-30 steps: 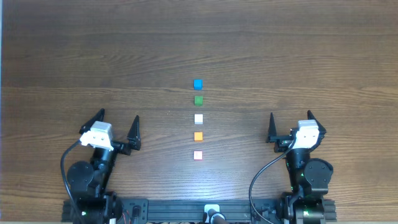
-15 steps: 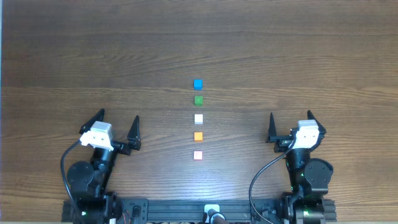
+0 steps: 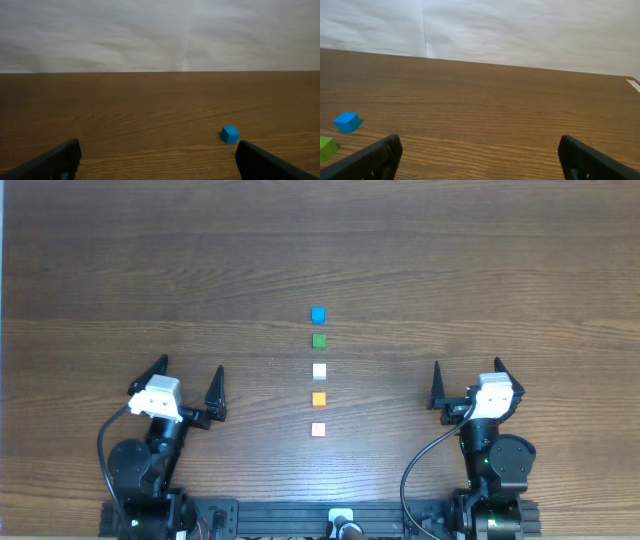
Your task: Stack Cubes
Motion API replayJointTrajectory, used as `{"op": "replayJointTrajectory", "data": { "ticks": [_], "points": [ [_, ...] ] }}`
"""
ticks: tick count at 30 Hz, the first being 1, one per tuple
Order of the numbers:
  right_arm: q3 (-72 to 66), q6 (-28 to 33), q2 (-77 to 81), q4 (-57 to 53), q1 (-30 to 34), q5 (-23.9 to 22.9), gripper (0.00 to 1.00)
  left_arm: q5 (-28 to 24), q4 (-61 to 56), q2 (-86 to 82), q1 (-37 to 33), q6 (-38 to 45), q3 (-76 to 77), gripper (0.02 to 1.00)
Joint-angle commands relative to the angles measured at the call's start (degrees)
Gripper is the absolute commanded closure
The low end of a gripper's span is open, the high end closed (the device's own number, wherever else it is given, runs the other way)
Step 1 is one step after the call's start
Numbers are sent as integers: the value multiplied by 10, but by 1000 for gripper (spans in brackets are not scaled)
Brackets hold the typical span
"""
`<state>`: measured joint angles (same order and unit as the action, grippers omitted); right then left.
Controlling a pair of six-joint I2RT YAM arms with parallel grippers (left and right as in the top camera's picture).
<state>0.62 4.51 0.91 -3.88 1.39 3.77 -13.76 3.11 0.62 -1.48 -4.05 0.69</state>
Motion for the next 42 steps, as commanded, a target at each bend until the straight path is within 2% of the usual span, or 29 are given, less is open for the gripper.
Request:
{"op": "replayJointTrajectory", "data": {
  "ticks": [1, 9, 13, 16, 18, 22, 24, 28, 30, 35, 42],
  "points": [
    [-3, -2, -6, -2, -3, -6, 7, -8, -1, -2, -3, 8, -4, 20],
    [-3, -2, -6, -2, -3, -6, 7, -9, -2, -2, -3, 0, -4, 25],
    [-3, -2, -6, -2, -3, -6, 9, -30, -15, 4, 14, -93, 2, 20],
    [-3, -2, -6, -2, -3, -6, 7, -72, 2, 24, 40, -129, 31, 20],
    [-3, -2, -6, -2, -3, -6, 7, -123, 22, 50, 63, -134, 67, 20],
    [-3, -2, -6, -2, -3, -6, 9, -185, 98, 117, 111, -182, 151, 23],
    [-3, -2, -6, -2, -3, -6, 7, -201, 144, 156, 136, -200, 194, 23],
    [-3, -2, -6, -2, -3, -6, 7, -201, 207, 239, 193, -209, 271, 25],
    [-3, -2, -6, -2, -3, -6, 7, -188, 225, 280, 225, -210, 303, 23],
    [-3, -2, -6, -2, -3, -6, 7, -94, 274, 384, 327, -304, 356, 23],
    [-3, -1, -6, -2, -3, -6, 9, 70, 271, 521, 494, -483, 359, 23]
  ]
}}
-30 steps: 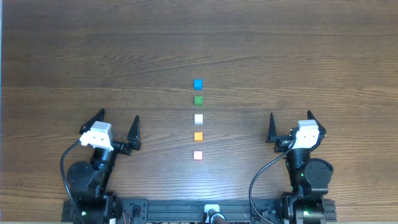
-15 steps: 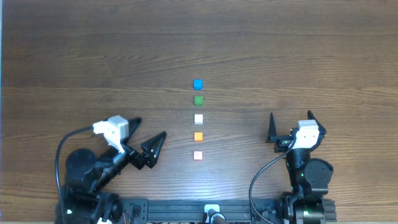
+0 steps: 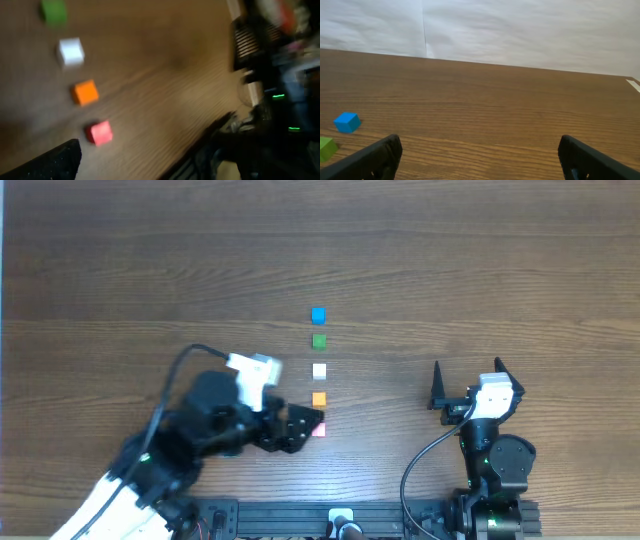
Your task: Stack Cubes
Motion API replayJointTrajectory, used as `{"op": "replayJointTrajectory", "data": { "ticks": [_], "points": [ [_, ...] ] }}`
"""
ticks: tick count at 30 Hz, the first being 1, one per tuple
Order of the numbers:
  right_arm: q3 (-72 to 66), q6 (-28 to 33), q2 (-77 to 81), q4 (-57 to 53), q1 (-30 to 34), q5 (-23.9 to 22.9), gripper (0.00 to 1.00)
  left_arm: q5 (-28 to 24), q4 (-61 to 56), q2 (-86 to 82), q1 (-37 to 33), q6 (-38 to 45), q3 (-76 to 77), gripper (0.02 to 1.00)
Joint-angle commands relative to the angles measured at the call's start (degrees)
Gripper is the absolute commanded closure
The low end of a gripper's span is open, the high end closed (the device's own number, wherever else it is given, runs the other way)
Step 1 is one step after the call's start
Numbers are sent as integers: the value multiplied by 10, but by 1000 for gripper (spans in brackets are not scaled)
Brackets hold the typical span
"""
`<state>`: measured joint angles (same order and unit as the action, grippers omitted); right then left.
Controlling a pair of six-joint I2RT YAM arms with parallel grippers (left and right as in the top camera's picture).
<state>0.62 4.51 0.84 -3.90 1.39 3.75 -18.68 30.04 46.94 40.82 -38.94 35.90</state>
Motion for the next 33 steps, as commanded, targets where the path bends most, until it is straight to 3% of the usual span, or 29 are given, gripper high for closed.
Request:
{"op": "replayJointTrajectory", "data": {
  "ticks": [1, 6, 16, 33],
  "points": [
    [-3, -2, -5, -2, -3, -5, 9, 136, 2, 76, 90, -159, 7, 25],
    [-3, -2, -5, -2, -3, -5, 7, 179, 2, 172, 154, -258, 17, 23],
    [-3, -2, -5, -2, -3, -5, 9, 239, 29, 330, 191, -291, 101, 45],
    [-3, -2, -5, -2, -3, -5, 7, 246, 73, 420, 192, -301, 136, 106]
  ]
}}
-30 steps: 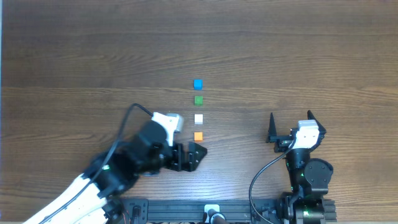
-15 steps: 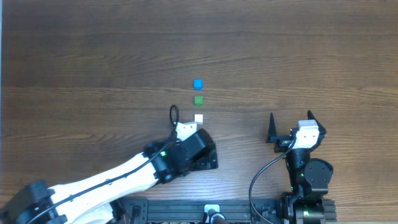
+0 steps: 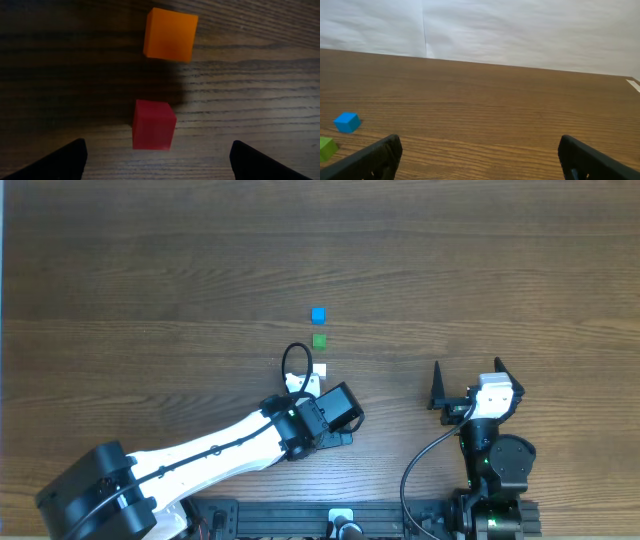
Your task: Stack Cubes
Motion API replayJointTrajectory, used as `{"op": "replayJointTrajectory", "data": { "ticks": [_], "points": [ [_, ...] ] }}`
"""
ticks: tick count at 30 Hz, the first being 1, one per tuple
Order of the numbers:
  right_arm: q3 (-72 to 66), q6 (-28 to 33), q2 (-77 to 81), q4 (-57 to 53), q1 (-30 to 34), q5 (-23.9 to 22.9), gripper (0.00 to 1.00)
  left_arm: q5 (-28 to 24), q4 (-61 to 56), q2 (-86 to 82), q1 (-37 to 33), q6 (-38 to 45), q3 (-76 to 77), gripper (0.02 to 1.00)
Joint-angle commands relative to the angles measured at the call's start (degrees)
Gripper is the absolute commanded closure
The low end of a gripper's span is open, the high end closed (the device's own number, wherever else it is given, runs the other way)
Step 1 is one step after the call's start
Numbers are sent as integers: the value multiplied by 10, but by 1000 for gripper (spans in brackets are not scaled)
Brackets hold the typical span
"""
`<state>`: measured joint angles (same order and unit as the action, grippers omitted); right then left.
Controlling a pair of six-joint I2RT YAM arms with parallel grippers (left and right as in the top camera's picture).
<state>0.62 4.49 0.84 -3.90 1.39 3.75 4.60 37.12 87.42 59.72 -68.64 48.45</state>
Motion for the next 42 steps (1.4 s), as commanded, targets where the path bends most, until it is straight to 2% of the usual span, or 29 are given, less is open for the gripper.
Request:
{"op": "replayJointTrajectory", "data": {
  "ticks": [1, 13, 18, 24, 34, 42],
  "points": [
    [-3, -1, -5, -2, -3, -5, 7, 13, 2, 19, 3, 0, 11, 110],
    [-3, -1, -5, -2, -3, -5, 9, 16, -10, 50, 13, 85, 11, 137],
    [-3, -1, -5, -2, -3, -5, 9, 22, -11, 54, 13, 99, 11, 141],
    [-3, -1, -5, -2, -3, -5, 7, 23, -11, 66, 13, 113, 11, 191],
    [-3, -1, -5, -2, -3, -5, 9, 24, -21, 76, 13, 114, 12, 343],
    [-3, -1, -5, -2, -3, -5, 7, 23, -27, 78, 13, 114, 12, 544]
  ]
}}
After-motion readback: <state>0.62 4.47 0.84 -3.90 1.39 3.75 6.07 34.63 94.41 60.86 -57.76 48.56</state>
